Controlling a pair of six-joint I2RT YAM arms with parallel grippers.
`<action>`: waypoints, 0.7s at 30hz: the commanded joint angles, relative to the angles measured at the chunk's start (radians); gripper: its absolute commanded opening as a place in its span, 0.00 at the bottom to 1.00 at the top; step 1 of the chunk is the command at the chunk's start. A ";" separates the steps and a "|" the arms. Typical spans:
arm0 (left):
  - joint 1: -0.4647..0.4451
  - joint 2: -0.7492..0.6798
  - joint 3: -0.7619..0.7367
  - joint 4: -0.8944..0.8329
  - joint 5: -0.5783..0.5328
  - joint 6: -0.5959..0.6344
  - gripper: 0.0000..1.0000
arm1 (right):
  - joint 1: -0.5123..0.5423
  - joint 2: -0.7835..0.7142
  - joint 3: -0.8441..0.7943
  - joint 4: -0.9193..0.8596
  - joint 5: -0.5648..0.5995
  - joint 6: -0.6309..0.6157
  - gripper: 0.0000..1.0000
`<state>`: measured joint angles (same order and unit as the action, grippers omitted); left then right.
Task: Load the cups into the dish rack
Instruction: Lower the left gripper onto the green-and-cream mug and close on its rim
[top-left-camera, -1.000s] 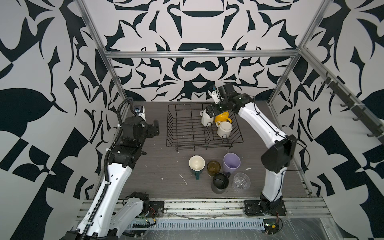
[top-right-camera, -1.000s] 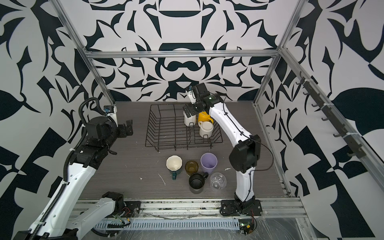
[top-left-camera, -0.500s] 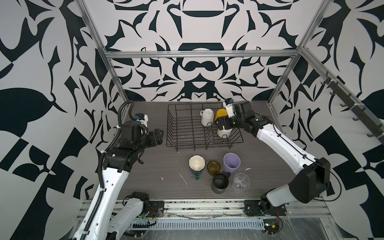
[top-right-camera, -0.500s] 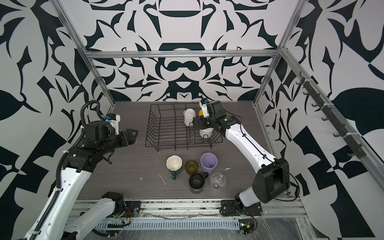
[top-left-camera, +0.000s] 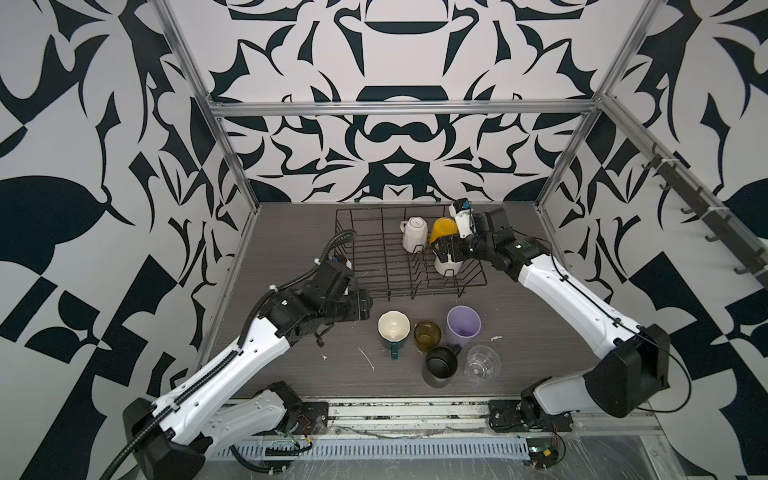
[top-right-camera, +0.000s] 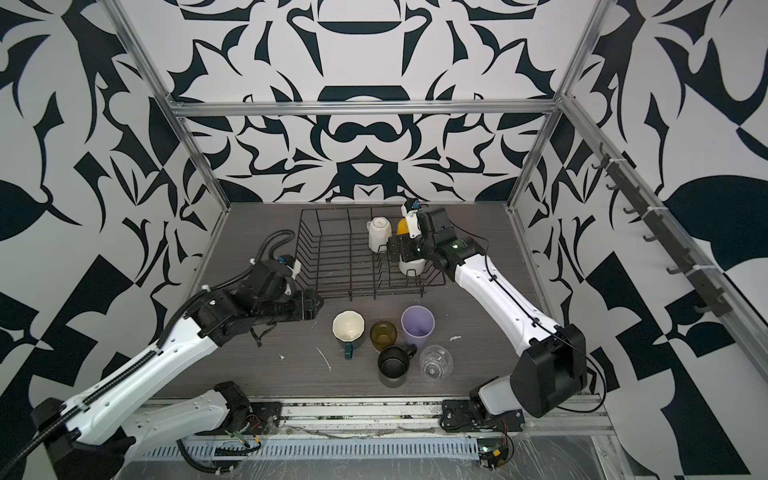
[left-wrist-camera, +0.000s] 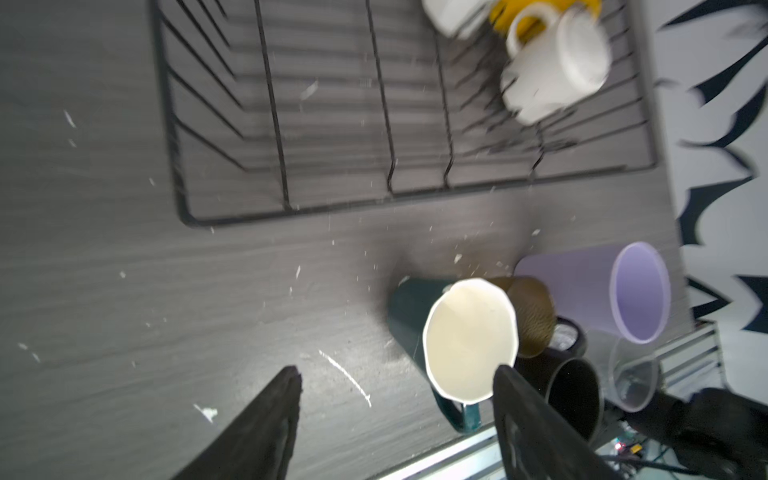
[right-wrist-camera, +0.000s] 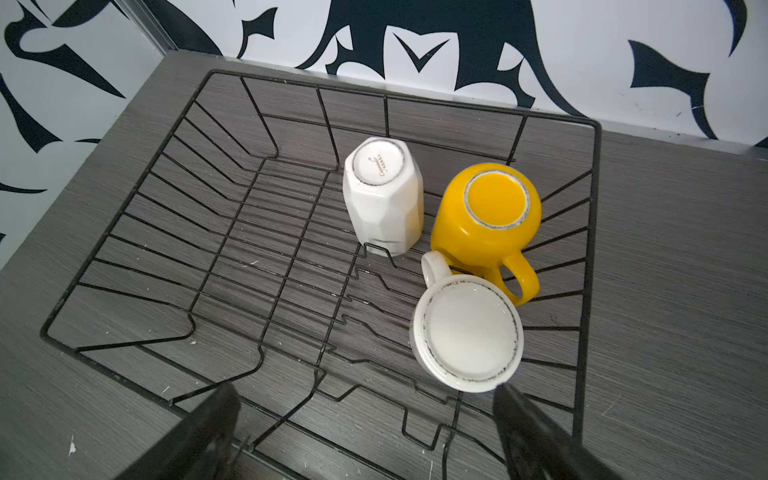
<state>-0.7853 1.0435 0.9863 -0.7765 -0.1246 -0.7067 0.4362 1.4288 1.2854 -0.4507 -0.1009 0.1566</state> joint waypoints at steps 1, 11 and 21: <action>-0.076 0.023 -0.032 0.008 -0.077 -0.116 0.75 | 0.003 -0.039 -0.007 0.021 0.010 0.005 0.97; -0.162 0.157 -0.057 0.113 -0.122 -0.171 0.73 | 0.002 -0.056 -0.035 0.019 0.010 0.003 0.97; -0.175 0.291 -0.049 0.165 -0.111 -0.154 0.70 | 0.001 -0.084 -0.069 0.013 0.027 -0.003 0.97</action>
<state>-0.9524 1.3056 0.9371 -0.6186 -0.2218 -0.8490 0.4362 1.3724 1.2224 -0.4515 -0.0906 0.1555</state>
